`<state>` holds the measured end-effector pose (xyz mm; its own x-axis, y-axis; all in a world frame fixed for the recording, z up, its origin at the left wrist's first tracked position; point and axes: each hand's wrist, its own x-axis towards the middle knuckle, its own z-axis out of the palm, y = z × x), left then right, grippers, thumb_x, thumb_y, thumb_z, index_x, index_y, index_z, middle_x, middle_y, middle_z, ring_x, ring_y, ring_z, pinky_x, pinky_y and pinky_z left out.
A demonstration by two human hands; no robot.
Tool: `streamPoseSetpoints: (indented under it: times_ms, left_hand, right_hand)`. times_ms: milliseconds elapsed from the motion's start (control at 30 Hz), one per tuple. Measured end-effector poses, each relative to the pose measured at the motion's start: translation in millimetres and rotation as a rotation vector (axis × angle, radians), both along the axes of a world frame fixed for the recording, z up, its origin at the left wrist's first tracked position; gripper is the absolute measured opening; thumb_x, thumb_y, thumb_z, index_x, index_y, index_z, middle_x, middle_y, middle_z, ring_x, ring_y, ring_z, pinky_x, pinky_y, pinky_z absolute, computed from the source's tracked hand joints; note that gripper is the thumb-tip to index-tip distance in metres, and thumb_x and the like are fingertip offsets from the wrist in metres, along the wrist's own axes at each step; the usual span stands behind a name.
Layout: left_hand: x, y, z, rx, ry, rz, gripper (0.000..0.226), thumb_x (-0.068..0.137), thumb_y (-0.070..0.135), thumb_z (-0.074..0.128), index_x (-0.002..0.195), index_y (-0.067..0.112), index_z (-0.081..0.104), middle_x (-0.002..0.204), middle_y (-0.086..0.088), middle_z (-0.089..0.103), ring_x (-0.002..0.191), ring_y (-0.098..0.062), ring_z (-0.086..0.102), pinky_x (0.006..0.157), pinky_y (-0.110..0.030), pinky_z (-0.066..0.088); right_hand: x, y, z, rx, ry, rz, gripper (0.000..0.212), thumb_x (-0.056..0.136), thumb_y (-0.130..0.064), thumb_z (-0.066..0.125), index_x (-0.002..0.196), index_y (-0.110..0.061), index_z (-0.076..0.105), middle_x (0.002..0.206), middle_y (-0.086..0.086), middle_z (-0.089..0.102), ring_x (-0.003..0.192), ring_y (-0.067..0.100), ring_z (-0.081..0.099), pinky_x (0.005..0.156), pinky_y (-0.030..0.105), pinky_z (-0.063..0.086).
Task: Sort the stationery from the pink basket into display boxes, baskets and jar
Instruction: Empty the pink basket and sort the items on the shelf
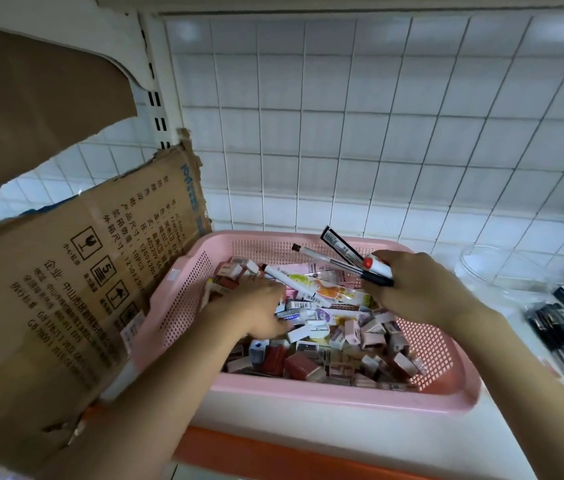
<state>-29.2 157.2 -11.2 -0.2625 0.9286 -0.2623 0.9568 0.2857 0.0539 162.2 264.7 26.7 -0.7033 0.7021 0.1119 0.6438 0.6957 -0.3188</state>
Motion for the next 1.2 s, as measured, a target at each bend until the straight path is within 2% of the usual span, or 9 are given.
streamPoseSetpoints:
  times_ms: [167, 333, 500, 800, 933, 1033, 1100, 1133, 1200]
  left_hand:
    - [-0.1, 6.9, -9.1, -0.041, -0.012, 0.027, 0.085, 0.077, 0.051, 0.065, 0.142, 0.012, 0.027, 0.144, -0.009, 0.036, 0.128, -0.029, 0.038, 0.103, -0.041, 0.038]
    - [4.0, 2.6, -10.3, -0.013, -0.113, 0.051, 0.067, 0.084, 0.033, 0.064, 0.138, 0.012, 0.03, 0.136, -0.009, 0.04, 0.116, -0.023, 0.044, 0.086, -0.029, 0.04]
    - [8.5, 3.9, -19.9, -0.005, -0.011, -0.025, 0.072, 0.085, 0.009, 0.06, 0.144, 0.022, 0.022, 0.141, -0.012, 0.036, 0.121, -0.027, 0.043, 0.089, -0.033, 0.041]
    - [0.0, 1.5, -23.7, 0.078, -0.147, -0.041, 0.059, 0.091, 0.002, 0.05, 0.144, 0.023, 0.033, 0.147, -0.007, 0.035, 0.115, -0.024, 0.052, 0.092, -0.037, 0.046]
    - [-3.2, -3.3, -15.1, 0.144, -0.18, -0.076, 0.048, 0.092, 0.021, 0.058, 0.138, 0.021, 0.044, 0.143, -0.005, 0.043, 0.123, -0.021, 0.047, 0.101, -0.03, 0.039]
    - [-1.5, -10.5, -0.9, 0.318, -0.282, -0.051, 0.042, 0.09, 0.026, 0.062, 0.13, 0.022, 0.052, 0.124, -0.005, 0.059, 0.083, -0.008, 0.06, 0.072, -0.013, 0.044]
    - [2.1, -17.0, 9.3, 0.476, -0.39, 0.004, 0.038, 0.089, 0.026, 0.063, 0.127, 0.024, 0.055, 0.106, 0.0, 0.062, 0.052, 0.005, 0.049, 0.048, -0.004, 0.036]
    - [3.6, -19.8, 12.8, 0.556, -0.492, 0.051, 0.038, 0.088, 0.024, 0.064, 0.126, 0.024, 0.056, 0.106, 0.002, 0.062, 0.049, 0.005, 0.048, 0.043, -0.005, 0.036]
    - [6.9, -23.9, 15.8, 0.71, -0.749, 0.132, 0.037, 0.087, 0.022, 0.064, 0.124, 0.026, 0.058, 0.109, 0.003, 0.064, 0.062, 0.005, 0.054, 0.047, -0.004, 0.041]
  right_hand:
    - [12.8, -11.1, -2.4, 0.033, 0.072, -0.044, 0.013, 0.089, -0.039, 0.054, 0.087, -0.027, 0.048, 0.072, -0.006, 0.048, 0.07, 0.021, 0.047, 0.062, 0.03, 0.037]
    - [21.7, -18.2, -10.2, 0.077, 0.072, -0.1, 0.025, 0.089, -0.04, 0.055, 0.109, -0.025, 0.056, 0.066, -0.008, 0.046, 0.071, 0.023, 0.047, 0.062, 0.029, 0.039]
    - [27.1, -26.0, -13.7, 0.103, 0.123, -0.128, 0.025, 0.087, -0.043, 0.056, 0.107, -0.029, 0.058, 0.09, 0.005, 0.064, 0.087, 0.033, 0.059, 0.064, 0.032, 0.041]
    - [29.3, -43.1, -18.0, 0.094, 0.235, -0.204, 0.022, 0.087, -0.046, 0.053, 0.097, -0.027, 0.058, 0.074, 0.004, 0.054, 0.068, 0.029, 0.043, 0.06, 0.034, 0.041]
    - [27.7, -50.9, -17.0, 0.069, 0.265, -0.224, 0.014, 0.086, -0.045, 0.053, 0.089, -0.03, 0.053, 0.065, -0.003, 0.047, 0.068, 0.03, 0.048, 0.061, 0.035, 0.046]
    - [28.0, -54.2, -15.4, 0.058, 0.285, -0.23, 0.022, 0.086, -0.043, 0.057, 0.074, -0.035, 0.039, 0.06, -0.006, 0.046, 0.066, 0.03, 0.049, 0.058, 0.035, 0.044]
    - [29.3, -57.4, -14.2, 0.062, 0.318, -0.247, 0.025, 0.085, -0.041, 0.058, 0.072, -0.035, 0.038, 0.058, -0.005, 0.047, 0.065, 0.031, 0.049, 0.056, 0.034, 0.041]
    - [30.1, -59.9, -13.8, 0.063, 0.343, -0.26, 0.024, 0.085, -0.04, 0.059, 0.073, -0.034, 0.039, 0.058, -0.004, 0.048, 0.065, 0.032, 0.049, 0.056, 0.035, 0.041]
    - [33.3, -65.0, -14.5, 0.075, 0.387, -0.286, 0.021, 0.083, -0.038, 0.059, 0.074, -0.029, 0.043, 0.058, -0.001, 0.05, 0.067, 0.034, 0.052, 0.057, 0.036, 0.043]
